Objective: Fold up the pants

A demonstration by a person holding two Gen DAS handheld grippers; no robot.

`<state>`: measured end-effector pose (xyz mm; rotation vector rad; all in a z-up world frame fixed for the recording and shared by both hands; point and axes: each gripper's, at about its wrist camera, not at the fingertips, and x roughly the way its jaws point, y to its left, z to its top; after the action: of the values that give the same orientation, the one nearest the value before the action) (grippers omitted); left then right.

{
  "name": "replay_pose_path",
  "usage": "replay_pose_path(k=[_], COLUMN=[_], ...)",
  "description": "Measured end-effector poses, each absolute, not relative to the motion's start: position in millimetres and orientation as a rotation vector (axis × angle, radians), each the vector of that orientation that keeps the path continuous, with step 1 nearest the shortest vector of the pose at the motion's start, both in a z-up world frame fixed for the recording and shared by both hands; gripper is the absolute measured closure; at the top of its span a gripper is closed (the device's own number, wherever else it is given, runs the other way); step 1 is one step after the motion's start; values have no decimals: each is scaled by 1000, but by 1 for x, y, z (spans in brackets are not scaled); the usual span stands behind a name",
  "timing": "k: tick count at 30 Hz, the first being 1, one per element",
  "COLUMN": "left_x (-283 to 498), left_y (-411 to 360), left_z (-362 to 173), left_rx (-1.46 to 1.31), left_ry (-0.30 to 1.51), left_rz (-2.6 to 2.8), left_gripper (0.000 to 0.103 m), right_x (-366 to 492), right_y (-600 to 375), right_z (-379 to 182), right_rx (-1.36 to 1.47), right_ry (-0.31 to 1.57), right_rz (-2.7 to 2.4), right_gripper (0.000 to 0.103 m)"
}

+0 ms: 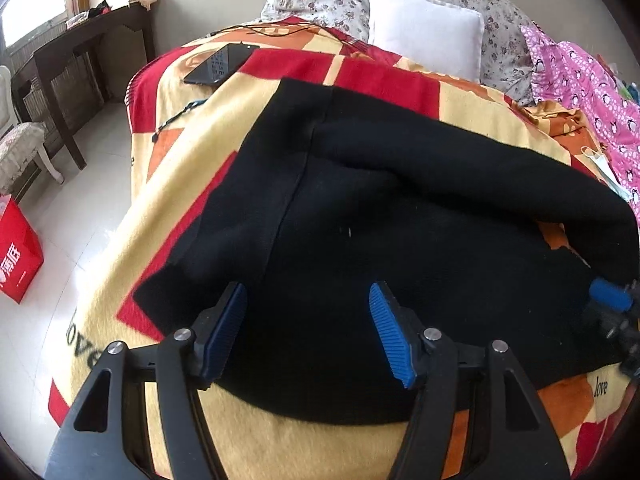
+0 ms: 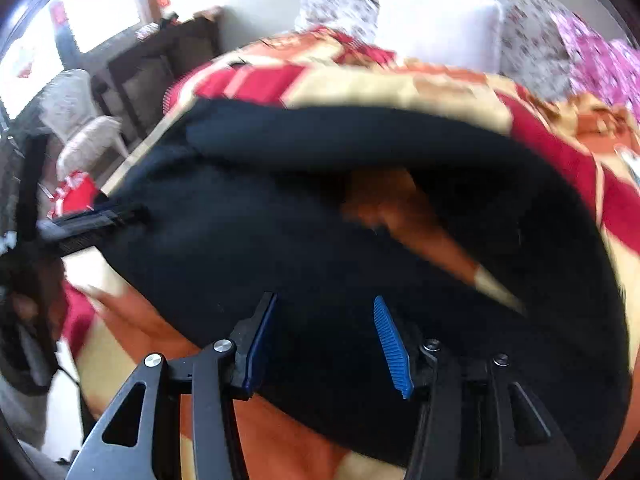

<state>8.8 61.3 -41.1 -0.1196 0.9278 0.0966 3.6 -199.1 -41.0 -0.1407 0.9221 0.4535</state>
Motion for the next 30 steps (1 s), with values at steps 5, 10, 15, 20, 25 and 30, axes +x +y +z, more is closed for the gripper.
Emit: replay_pose_path(k=[5,10,15,20,25,30], left_x=[12,22,33,37,26,-7], left_y=[73,90,105,104,111,140], left_z=[-30,-33,-44,-46,-36,-11], left_rx=[-149,-181,-250,-235,-252,-285], left_ry=[894,898,923,933,919,831], left_rz=[105,145,156,157,165,218], left_gripper=[39,36,34,31,31,31], right_x=[31,87,147,166,147,88], right_y=[-162,-115,-84,-62,-61,-65], right_z=[3,0,-31,-58,-43,5], right_rx=[-147,-215,-247,-307,-281,-271], right_ry=[797,774,885,915,885,770], right_rz=[555,580,607,614,656,726], right_gripper=[40,40,40,60,98,98])
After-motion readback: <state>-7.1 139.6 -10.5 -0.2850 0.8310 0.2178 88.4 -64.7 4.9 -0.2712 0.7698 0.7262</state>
